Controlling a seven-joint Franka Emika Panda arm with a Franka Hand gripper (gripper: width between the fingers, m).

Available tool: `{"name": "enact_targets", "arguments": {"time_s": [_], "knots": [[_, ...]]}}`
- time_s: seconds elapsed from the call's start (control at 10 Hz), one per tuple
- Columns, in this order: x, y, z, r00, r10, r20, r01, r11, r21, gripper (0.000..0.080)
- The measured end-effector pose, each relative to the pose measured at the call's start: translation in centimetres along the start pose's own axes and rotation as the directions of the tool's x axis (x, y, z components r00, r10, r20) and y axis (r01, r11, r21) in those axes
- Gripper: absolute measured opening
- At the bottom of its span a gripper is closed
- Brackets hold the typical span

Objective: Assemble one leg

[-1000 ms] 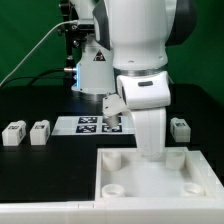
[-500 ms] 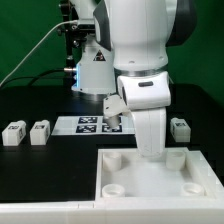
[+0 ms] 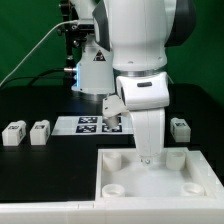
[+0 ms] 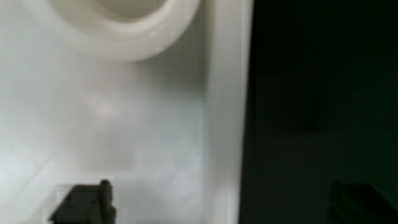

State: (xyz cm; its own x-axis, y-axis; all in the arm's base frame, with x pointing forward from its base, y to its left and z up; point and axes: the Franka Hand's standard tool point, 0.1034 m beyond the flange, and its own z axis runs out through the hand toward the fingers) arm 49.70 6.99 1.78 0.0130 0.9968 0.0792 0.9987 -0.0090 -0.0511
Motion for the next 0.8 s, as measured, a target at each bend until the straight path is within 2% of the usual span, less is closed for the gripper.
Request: {"name": "enact_targets", "arguments": {"time_s": [0.6,0.7,0.8], "knots": [[-0.3,0.0,-0.1,1.000,0.005,0.000,-0.005,1.000,-0.001,0.0649],[-0.9,0.1,-0.8,0.999,0.036,0.004,-0.036,0.999,-0.011,0.0649],[-0.7,-0.2,-1.9,0.995,0.095,0.009,-0.095,0.995,-0.025,0.0649]]}}
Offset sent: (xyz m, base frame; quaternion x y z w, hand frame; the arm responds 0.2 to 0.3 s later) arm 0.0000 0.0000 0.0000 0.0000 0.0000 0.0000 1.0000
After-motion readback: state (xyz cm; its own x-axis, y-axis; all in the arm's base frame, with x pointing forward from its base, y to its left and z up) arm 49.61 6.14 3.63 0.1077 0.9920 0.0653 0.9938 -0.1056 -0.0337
